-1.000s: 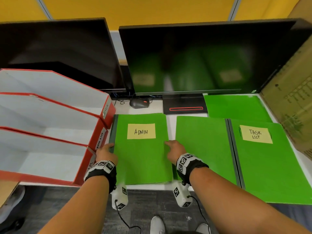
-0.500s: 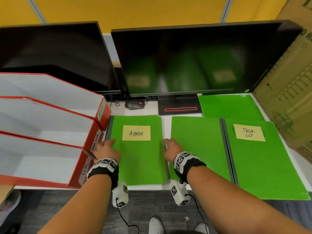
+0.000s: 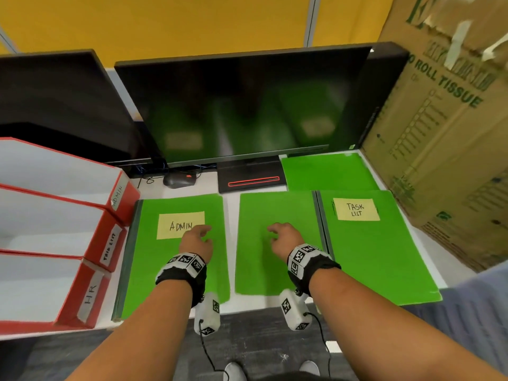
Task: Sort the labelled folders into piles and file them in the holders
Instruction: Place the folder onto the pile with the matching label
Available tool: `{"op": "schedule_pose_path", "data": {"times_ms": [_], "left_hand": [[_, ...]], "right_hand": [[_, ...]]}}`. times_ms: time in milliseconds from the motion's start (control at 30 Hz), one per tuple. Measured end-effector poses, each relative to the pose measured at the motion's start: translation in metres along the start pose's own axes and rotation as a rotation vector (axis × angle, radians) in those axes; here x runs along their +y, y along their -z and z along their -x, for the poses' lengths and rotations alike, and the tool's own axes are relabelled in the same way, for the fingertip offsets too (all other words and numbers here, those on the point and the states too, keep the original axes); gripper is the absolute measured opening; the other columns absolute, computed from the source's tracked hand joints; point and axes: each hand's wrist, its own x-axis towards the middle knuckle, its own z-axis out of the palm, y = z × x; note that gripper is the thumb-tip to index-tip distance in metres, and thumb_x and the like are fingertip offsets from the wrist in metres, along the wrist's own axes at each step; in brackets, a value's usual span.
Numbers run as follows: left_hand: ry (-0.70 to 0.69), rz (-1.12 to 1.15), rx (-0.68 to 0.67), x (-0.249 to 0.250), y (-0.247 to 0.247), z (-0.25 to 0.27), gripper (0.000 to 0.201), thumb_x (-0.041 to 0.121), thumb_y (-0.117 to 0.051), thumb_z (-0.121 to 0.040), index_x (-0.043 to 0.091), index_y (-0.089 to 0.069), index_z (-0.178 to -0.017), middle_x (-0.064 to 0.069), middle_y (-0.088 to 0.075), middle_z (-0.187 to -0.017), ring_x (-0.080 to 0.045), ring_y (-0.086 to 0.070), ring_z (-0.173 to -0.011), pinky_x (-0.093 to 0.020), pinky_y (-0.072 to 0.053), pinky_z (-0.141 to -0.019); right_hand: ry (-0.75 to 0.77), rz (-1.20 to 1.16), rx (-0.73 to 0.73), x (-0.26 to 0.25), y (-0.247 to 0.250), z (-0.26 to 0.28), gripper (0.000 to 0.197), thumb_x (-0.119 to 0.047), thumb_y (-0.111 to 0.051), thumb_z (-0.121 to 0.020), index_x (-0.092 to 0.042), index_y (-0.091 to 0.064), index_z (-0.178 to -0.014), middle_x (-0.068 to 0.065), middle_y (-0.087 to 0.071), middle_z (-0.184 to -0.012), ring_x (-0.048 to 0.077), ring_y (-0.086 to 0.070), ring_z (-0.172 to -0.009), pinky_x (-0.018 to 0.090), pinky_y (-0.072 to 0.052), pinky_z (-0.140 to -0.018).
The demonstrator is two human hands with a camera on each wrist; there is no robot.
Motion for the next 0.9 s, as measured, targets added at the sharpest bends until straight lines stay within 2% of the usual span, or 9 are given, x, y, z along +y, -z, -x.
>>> {"op": "schedule_pose_path", "data": {"times_ms": [100, 300, 400, 500, 567, 667, 767, 833, 900], "left_hand": [[-0.04, -0.01, -0.045, 0.022, -0.025, 0.006, 0.037, 0.004, -0.056, -0.089, 0.01, -0.059, -0.125, -0.012, -0.062, -0.125, -0.028, -0.058, -0.114, -0.032, -0.046, -0.096], [-0.107, -0.044, -0.181, 0.064, -0.079, 0.019, 0.027, 0.012, -0.048, -0.091, 0.015, -0.066, -0.111, -0.008, -0.067, -0.115, -0.026, -0.064, -0.097, -0.026, -0.051, -0.078], [-0.127, -0.037, -0.251, 0.082, -0.104, 0.028, 0.021, 0.014, -0.055, -0.091, 0.013, -0.068, -0.108, -0.008, -0.068, -0.109, -0.025, -0.063, -0.101, -0.024, -0.048, -0.08], [-0.145, -0.065, -0.307, 0.099, -0.127, 0.036, 0.019, 0.019, -0.058, -0.09, 0.013, -0.07, -0.103, -0.007, -0.07, -0.105, -0.024, -0.064, -0.1, -0.023, -0.048, -0.08], [-0.169, -0.092, -0.366, 0.108, -0.144, 0.041, 0.02, 0.021, -0.057, -0.091, 0.013, -0.071, -0.102, -0.007, -0.07, -0.106, -0.024, -0.065, -0.1, -0.026, -0.051, -0.084], [-0.195, -0.108, -0.418, 0.119, -0.165, 0.048, 0.021, 0.022, -0.058, -0.091, 0.012, -0.072, -0.102, -0.007, -0.071, -0.108, -0.023, -0.064, -0.103, -0.029, -0.052, -0.089], [-0.2, -0.161, -0.447, 0.129, -0.181, 0.053, 0.024, 0.024, -0.056, -0.092, 0.011, -0.073, -0.103, -0.007, -0.071, -0.109, -0.024, -0.064, -0.104, -0.03, -0.051, -0.091], [-0.199, -0.209, -0.454, 0.135, -0.19, 0.055, 0.026, 0.025, -0.055, -0.092, 0.009, -0.073, -0.105, -0.01, -0.07, -0.11, -0.026, -0.064, -0.103, -0.031, -0.051, -0.09], [-0.18, -0.236, -0.445, 0.139, -0.195, 0.056, 0.026, 0.022, -0.054, -0.092, 0.008, -0.072, -0.105, -0.011, -0.069, -0.11, -0.028, -0.063, -0.103, -0.033, -0.051, -0.089]], "right_hand": [[-0.059, 0.011, 0.032, 0.025, 0.016, 0.002, 0.049, -0.001, -0.053, -0.086, -0.019, -0.053, -0.131, 0.008, -0.05, -0.134, 0.027, -0.057, -0.114, 0.026, -0.05, -0.088], [-0.169, 0.052, 0.075, 0.077, 0.046, 0.008, 0.05, -0.003, -0.054, -0.084, -0.019, -0.054, -0.131, 0.01, -0.051, -0.134, 0.029, -0.055, -0.117, 0.032, -0.05, -0.094], [-0.256, 0.114, 0.108, 0.099, 0.062, 0.013, 0.047, -0.009, -0.053, -0.082, -0.021, -0.055, -0.127, 0.011, -0.049, -0.128, 0.032, -0.053, -0.114, 0.038, -0.05, -0.094], [-0.357, 0.156, 0.115, 0.122, 0.076, 0.02, 0.051, -0.008, -0.05, -0.08, -0.021, -0.052, -0.129, 0.009, -0.043, -0.133, 0.031, -0.042, -0.123, 0.043, -0.042, -0.1], [-0.398, 0.155, 0.101, 0.138, 0.084, 0.023, 0.054, -0.005, -0.048, -0.08, -0.021, -0.05, -0.131, 0.008, -0.04, -0.137, 0.03, -0.036, -0.128, 0.044, -0.037, -0.102], [-0.401, 0.139, 0.052, 0.153, 0.088, 0.026, 0.054, -0.002, -0.046, -0.079, -0.02, -0.051, -0.13, 0.008, -0.037, -0.141, 0.03, -0.033, -0.131, 0.045, -0.037, -0.106], [-0.334, 0.12, -0.022, 0.161, 0.089, 0.028, 0.054, 0.001, -0.049, -0.079, -0.016, -0.052, -0.13, 0.01, -0.036, -0.144, 0.031, -0.037, -0.131, 0.041, -0.039, -0.108], [-0.279, 0.104, -0.054, 0.165, 0.09, 0.029, 0.059, 0.003, -0.05, -0.077, -0.018, -0.051, -0.131, 0.008, -0.04, -0.142, 0.029, -0.042, -0.13, 0.042, -0.041, -0.106], [-0.258, 0.073, -0.08, 0.166, 0.089, 0.03, 0.066, 0.006, -0.048, -0.075, -0.025, -0.049, -0.133, 0.004, -0.046, -0.141, 0.028, -0.046, -0.127, 0.047, -0.042, -0.104]]}}
